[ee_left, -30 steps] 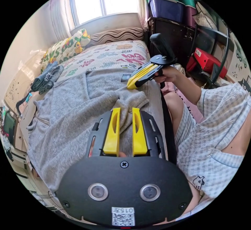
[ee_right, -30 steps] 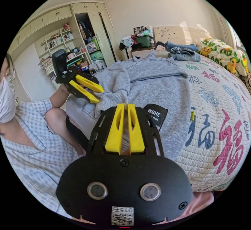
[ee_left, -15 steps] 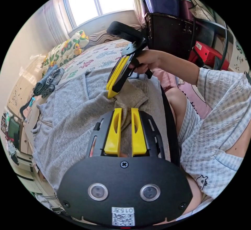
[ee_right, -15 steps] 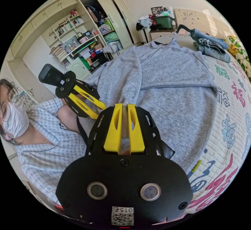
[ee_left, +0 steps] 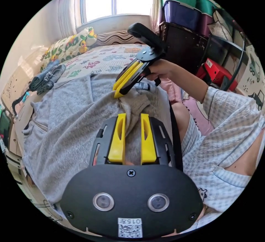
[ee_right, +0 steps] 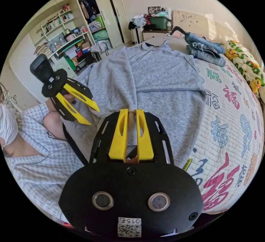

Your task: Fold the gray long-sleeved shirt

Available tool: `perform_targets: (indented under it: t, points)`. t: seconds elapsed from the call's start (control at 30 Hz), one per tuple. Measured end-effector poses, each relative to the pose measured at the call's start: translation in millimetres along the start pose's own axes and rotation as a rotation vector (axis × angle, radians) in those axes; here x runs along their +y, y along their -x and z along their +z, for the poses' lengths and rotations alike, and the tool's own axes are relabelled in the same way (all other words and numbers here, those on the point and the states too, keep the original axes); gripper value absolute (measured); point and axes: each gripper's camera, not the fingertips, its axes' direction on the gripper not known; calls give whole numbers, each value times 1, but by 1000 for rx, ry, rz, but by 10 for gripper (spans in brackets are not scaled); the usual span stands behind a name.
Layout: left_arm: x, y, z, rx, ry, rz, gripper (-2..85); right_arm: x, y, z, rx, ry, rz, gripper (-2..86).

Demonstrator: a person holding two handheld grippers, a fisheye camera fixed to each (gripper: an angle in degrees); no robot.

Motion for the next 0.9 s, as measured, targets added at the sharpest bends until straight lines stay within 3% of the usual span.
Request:
perform_targets:
  t: [0.13,0.23,0.3,0.47,0.73,0.9]
  points:
    - [57,-7,-79,-67,-171,34,87,20,27,-18,137,-74,-48,87]
    - [113,7,-129,-272,-267,-91,83,33,58,-25,211,-162,-122,86]
    - [140,20,-134,-266,-284,-178,84,29,68,-23,204,-205,-147,83]
    - [140,24,-76,-246,-174,-205,86,-30,57,8,95,-197,-136,82]
    - [125,6,-6,-222,0,-164,72,-136,25,126,11,204,-88,43]
    - [130,-10,5,-208,-1,-128,32,-146,31,124,135,133,-119,-4]
